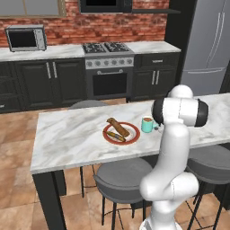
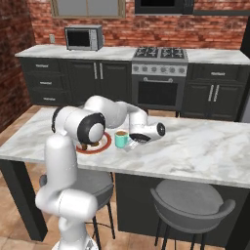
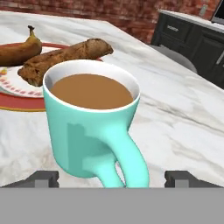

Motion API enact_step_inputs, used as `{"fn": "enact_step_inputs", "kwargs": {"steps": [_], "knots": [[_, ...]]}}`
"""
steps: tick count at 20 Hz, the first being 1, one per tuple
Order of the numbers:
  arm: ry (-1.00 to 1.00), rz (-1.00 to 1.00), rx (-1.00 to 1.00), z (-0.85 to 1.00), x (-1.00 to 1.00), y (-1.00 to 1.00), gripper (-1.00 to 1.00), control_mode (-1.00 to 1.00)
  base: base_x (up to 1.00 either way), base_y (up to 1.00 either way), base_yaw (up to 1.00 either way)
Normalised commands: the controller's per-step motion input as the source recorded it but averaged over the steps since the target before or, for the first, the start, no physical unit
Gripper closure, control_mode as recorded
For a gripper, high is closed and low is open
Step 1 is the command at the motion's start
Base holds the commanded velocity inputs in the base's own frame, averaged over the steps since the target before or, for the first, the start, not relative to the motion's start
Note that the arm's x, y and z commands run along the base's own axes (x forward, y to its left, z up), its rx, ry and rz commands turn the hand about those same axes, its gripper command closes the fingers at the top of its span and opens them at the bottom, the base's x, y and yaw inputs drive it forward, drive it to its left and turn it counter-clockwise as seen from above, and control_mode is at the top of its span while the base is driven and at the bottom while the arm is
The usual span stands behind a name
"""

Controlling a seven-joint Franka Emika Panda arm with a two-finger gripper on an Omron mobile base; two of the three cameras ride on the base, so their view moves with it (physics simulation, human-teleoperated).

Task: Pick up the brewed coffee from the coffee machine and place it next to the breakfast plate on the dining counter.

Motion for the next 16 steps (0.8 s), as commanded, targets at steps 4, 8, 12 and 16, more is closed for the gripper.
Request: {"fn": "enact_step_inputs", "kwargs": {"steps": [4, 8, 12, 16], "knots": [[-0.01, 0.08, 0.00, 0.17, -0.37, 0.00, -1.00, -1.00, 0.00, 0.00, 0.00], [-0.08, 0.08, -0.06, 0.66, -0.58, 0.06, -1.00, -1.00, 0.00, 0.00, 0.00], [-0.23, 0.07, -0.09, 0.97, -0.69, 0.07, -1.00, -1.00, 0.00, 0.00, 0.00], [-0.30, 0.06, -0.17, 0.84, -1.00, 0.31, -1.00, -1.00, 0.00, 0.00, 0.00]]}}
